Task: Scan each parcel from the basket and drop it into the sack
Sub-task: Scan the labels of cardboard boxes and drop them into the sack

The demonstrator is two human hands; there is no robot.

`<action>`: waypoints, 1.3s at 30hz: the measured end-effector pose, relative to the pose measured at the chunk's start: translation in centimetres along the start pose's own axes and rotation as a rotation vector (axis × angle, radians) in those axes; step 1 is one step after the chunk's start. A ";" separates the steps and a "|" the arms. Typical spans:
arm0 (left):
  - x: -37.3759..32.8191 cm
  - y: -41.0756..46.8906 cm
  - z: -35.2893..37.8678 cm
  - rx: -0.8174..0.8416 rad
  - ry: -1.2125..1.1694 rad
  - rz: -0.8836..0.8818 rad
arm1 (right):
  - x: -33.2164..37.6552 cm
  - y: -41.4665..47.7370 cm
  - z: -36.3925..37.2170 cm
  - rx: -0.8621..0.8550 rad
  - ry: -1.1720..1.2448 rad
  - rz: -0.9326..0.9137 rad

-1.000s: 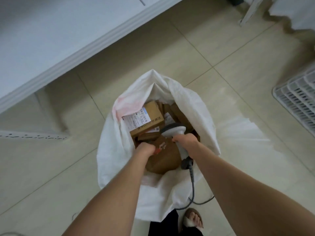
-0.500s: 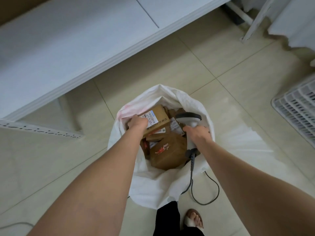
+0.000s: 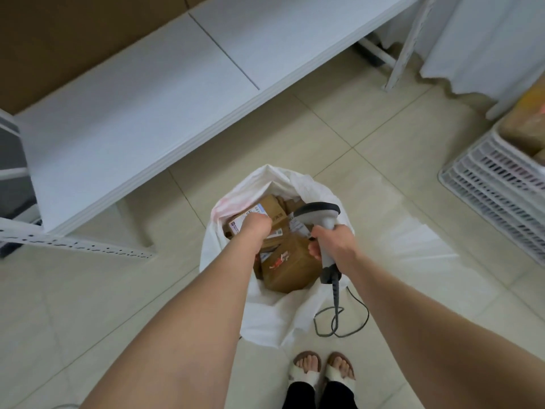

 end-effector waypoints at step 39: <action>-43.1 -44.7 37.0 0.288 0.335 0.721 | 12.1 -20.8 -60.4 -0.223 1.038 -0.230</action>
Point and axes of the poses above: each hand's wrist, its own y-axis towards the middle knuckle, its own z-axis out of the palm, x = y × z, the point moved 6 cm from there along y, towards the middle knuckle, and after that the axes turned 9 degrees about y, right-handed, at the moved point
